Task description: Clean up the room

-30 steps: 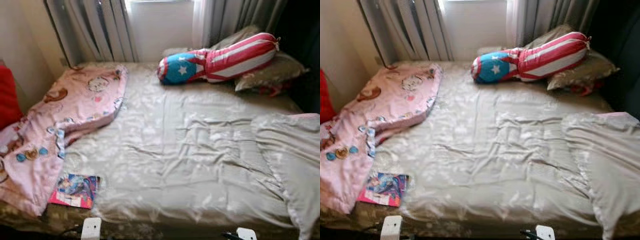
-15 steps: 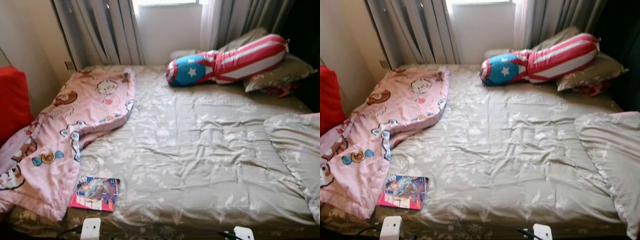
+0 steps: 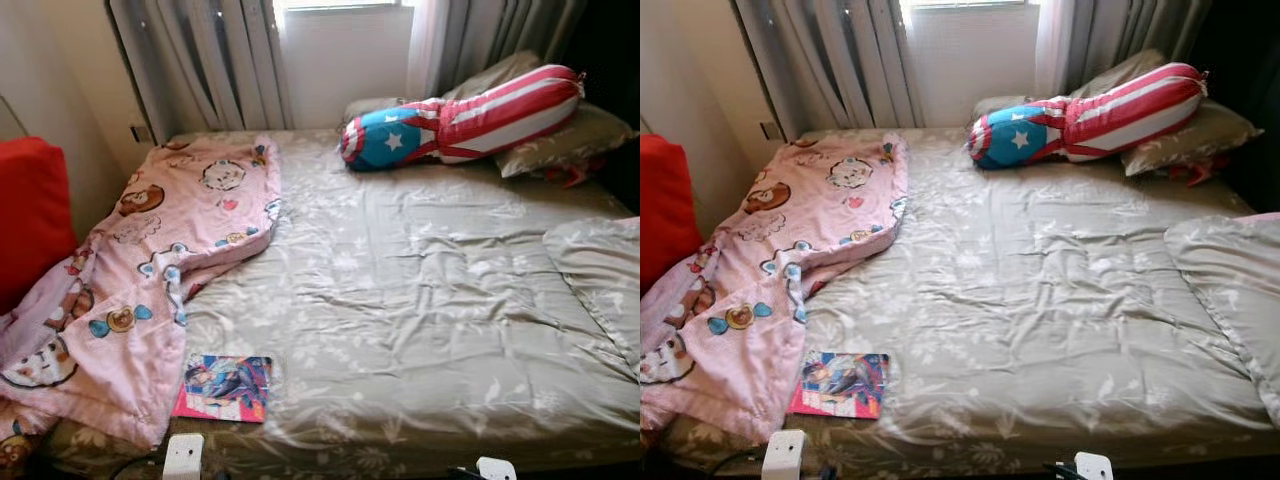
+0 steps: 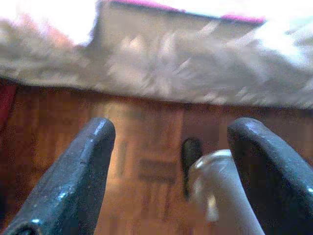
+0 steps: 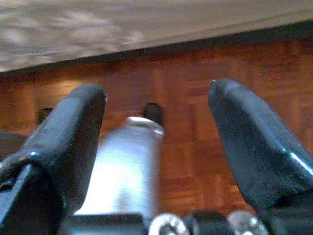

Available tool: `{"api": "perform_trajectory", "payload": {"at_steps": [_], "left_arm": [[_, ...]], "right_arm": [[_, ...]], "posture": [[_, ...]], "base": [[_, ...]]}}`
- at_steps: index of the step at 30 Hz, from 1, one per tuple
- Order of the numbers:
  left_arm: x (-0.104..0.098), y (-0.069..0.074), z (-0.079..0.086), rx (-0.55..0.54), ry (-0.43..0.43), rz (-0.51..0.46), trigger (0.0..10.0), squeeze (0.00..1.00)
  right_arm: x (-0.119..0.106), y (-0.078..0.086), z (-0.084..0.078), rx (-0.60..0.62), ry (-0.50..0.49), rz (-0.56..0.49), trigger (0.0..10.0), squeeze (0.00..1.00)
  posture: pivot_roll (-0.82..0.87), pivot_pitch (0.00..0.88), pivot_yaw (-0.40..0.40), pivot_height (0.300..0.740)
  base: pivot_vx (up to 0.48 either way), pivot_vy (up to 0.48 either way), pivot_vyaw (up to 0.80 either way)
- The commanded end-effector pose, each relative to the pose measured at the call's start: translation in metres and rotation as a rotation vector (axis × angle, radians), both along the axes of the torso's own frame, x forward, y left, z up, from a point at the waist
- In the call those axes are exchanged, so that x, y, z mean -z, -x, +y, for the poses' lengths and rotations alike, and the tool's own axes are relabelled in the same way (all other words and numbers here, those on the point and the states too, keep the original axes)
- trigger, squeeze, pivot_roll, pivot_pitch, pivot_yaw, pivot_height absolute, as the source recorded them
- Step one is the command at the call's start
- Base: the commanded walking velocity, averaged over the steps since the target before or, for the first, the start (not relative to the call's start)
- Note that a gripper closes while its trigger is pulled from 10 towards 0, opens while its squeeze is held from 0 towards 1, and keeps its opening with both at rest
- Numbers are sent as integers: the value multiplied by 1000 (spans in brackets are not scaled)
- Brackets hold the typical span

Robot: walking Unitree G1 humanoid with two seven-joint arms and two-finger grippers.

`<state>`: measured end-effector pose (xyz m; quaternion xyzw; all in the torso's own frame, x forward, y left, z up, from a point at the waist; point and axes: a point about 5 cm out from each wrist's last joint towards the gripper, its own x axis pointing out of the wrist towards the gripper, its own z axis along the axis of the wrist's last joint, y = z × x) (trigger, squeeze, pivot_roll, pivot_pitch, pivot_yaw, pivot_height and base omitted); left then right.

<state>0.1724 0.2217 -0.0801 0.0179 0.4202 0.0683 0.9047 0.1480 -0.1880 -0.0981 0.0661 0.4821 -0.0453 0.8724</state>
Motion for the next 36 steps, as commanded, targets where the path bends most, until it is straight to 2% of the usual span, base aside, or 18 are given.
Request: {"api": "perform_trajectory", "payload": {"at_steps": [1, 12, 36], "left_arm": [[0, 0, 0, 3, -1, 3, 10000, 0], [0, -2, -2, 1, 2, -3, 10000, 0], [-1, -3, 0, -11, 0, -8, 10000, 0]], "right_arm": [[1, 4, -3, 5, 8, 10, 10000, 0], [1, 2, 0, 0, 10, 12, 10000, 0], [2, 7, -7, 5, 14, 15, 10000, 0]], "posture": [[18, 0, 12, 740], [24, 0, 2, 740], [29, 0, 0, 740]], "base": [[0, 345, 0], [0, 356, 0], [0, 446, 0]]}}
